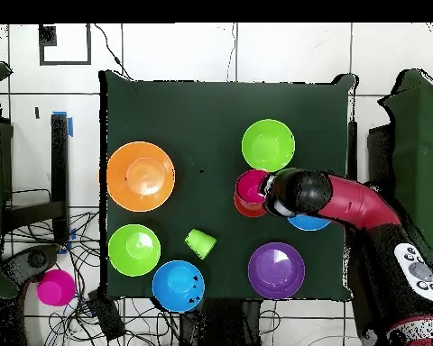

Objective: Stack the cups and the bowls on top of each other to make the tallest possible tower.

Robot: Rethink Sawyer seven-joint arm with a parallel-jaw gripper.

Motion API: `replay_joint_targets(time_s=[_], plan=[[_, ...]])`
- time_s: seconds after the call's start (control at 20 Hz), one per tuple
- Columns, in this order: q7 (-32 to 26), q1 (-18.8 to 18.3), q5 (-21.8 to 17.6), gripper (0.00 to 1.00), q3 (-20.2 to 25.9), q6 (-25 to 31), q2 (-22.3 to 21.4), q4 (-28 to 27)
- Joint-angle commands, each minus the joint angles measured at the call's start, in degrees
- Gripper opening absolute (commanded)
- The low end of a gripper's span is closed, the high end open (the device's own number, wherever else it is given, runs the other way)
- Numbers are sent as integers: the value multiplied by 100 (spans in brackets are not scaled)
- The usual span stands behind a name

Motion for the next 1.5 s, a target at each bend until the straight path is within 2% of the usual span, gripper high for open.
replay_joint_targets(time_s=[0.05,0.5,1.05,1.5], plan=[[-806,149,-282,0,472,533,226,-593],[-587,143,-202,0,444,296,224,-505],[364,261,171,0,177,-55,-166,575],[473,348,287,0,110,15,-198,621]])
